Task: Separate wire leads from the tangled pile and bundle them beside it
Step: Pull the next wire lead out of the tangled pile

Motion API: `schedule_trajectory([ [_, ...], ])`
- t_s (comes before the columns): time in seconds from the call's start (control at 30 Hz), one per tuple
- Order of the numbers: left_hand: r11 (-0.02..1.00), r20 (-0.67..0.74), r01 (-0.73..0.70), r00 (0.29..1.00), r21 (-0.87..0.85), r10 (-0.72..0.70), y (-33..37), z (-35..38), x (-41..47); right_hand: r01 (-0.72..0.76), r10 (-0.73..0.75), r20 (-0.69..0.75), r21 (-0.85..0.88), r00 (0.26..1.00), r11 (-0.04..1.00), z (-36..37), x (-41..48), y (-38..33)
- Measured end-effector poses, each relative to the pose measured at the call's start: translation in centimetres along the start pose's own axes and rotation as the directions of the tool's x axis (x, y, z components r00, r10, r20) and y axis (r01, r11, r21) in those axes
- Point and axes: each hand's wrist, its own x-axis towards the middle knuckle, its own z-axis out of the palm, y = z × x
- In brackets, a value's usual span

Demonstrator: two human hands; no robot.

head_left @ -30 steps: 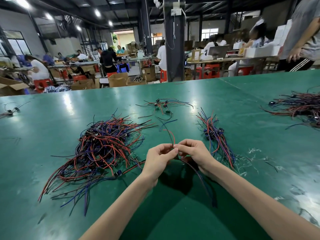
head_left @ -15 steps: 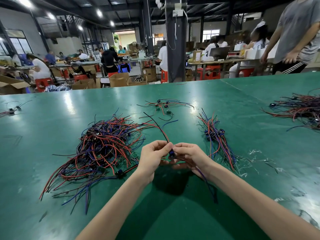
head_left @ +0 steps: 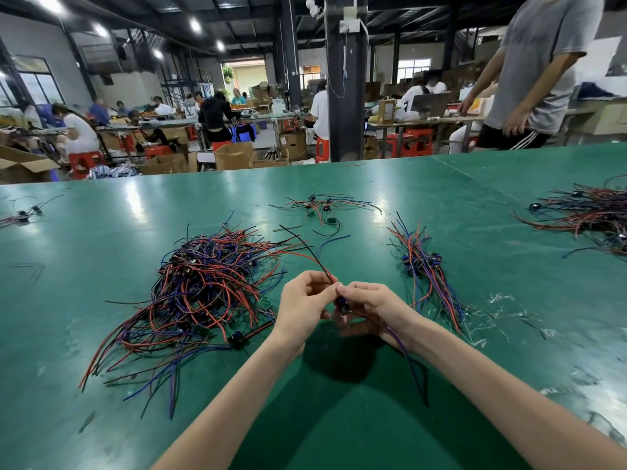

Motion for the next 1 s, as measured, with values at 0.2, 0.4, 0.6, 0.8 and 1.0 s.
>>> schedule_trajectory([
  [0.2,0.998,-0.029,-0.044,0.999,-0.043,0.043,0.14,-0.03,0.10,-0.024,0.024,0.061,-0.011,0.998,1.000,-0.59,0.00,-0.39],
  [0.4,0.999,0.002,-0.039,0.999,-0.022,0.039,0.01,0.14,-0.12,-0.039,0.044,0.070,-0.068,0.997,0.997,-0.73,0.11,-0.16],
  [0.6,1.000,0.012,-0.025,1.000,-0.002,0.025,-0.13,0.11,-0.10,-0.060,0.063,0.034,-0.065,0.997,0.996,-0.74,0.18,-0.09],
  [0.8,0.998,-0.011,-0.064,0.998,-0.014,0.064,-0.08,0.07,-0.09,-0.028,0.028,-0.005,-0.058,1.000,0.998,-0.44,0.10,-0.10],
  [1.0,0.949,-0.067,-0.180,0.977,0.260,0.203,-0.57,0.26,0.20,0.035,-0.056,-0.139,-0.150,0.989,0.988,0.10,0.05,0.04],
])
